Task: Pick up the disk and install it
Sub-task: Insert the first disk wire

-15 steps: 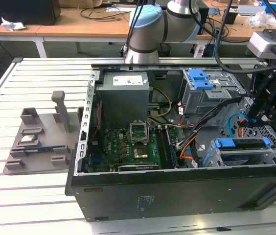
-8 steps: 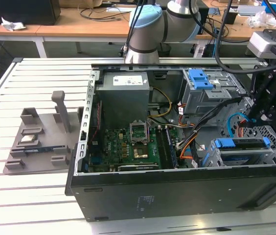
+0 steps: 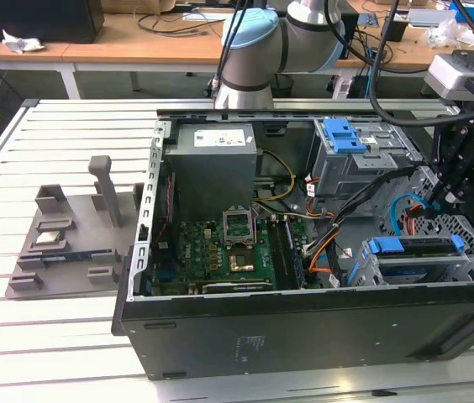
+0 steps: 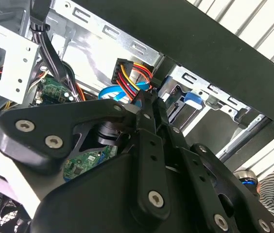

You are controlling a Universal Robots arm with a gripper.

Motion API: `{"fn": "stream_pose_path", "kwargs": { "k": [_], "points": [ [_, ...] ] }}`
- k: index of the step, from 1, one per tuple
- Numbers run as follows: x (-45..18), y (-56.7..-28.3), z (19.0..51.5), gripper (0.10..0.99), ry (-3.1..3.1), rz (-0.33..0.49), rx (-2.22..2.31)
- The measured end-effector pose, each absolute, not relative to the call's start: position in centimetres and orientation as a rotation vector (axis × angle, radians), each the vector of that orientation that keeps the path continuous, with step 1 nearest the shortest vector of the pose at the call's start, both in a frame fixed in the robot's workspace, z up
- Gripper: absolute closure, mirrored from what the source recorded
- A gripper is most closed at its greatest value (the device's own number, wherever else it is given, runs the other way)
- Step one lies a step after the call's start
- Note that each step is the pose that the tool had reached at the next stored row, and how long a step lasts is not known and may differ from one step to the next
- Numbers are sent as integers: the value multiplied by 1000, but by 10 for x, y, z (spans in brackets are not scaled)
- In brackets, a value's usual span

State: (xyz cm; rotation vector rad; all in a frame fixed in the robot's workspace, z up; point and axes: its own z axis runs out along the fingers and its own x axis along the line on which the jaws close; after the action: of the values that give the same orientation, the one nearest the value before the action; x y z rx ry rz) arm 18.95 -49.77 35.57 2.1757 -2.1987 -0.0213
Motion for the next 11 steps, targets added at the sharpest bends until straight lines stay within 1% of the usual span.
{"fn": "stream_pose_path", "kwargs": {
  "k": [4, 11],
  "points": [
    [190, -499, 356, 918, -2198, -20, 2175],
    [189, -516, 354, 918, -2192, -6, 2169]
  ]
}}
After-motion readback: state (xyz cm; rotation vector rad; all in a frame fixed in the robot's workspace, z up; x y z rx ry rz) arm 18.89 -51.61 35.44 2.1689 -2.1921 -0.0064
